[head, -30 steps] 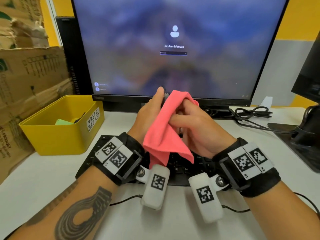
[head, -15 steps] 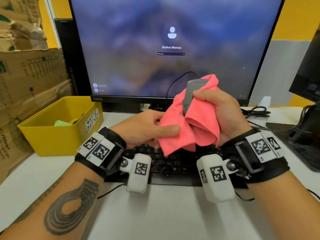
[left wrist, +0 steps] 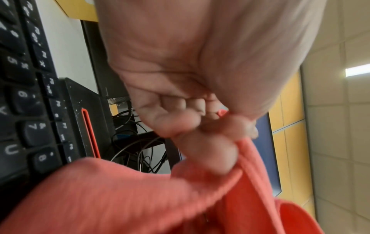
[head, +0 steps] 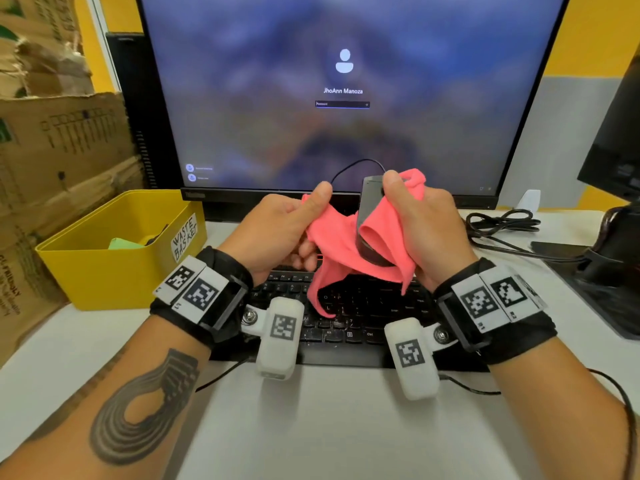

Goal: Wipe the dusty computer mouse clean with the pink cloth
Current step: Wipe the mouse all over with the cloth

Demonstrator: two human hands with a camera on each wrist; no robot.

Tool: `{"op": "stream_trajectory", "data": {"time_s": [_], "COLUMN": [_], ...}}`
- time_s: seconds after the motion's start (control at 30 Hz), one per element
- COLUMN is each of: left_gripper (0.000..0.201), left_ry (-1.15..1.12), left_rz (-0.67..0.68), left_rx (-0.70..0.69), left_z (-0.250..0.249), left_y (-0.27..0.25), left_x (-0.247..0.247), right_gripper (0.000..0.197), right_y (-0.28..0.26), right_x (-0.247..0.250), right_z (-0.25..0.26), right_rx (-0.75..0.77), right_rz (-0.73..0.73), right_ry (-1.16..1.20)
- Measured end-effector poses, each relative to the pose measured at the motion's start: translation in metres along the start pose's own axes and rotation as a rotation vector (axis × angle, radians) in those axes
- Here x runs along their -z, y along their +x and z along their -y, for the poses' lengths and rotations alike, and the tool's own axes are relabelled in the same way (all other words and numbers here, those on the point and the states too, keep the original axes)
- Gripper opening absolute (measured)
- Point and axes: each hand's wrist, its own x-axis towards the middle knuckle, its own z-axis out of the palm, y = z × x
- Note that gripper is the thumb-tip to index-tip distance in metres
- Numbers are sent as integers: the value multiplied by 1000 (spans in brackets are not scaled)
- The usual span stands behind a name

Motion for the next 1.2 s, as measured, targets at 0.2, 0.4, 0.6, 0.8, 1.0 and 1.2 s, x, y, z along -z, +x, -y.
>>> {"op": "stream_trajectory", "data": {"time_s": [0.2, 0.4, 0.6, 0.8, 1.0, 1.2], "left_gripper": [57, 39, 33, 38, 29, 39], "left_ry": [-122, -303, -478, -442, -428, -282], "left_rz": [-22, 19, 135, 206, 225, 325], "left_rx": [50, 64, 50, -9, 41, 139], "left_z": [0, -2, 0, 9, 11, 4], "left_y": [1, 1, -2, -3, -5, -10], "left_x": [-6, -10, -5, -17, -24, -31], "right_gripper": [56, 37, 46, 17, 21, 24], "right_y": [2, 8, 7, 4, 7, 5], "right_x": [3, 2, -5, -4, -2, -1], "right_z": [-2, -8, -16, -10, -13, -11], "right_rx": [50, 63, 22, 86, 125, 164], "right_rz": [-29, -40, 45, -50, -132, -121], "right_ry": [-147, -99, 12, -91, -171, -202]}}
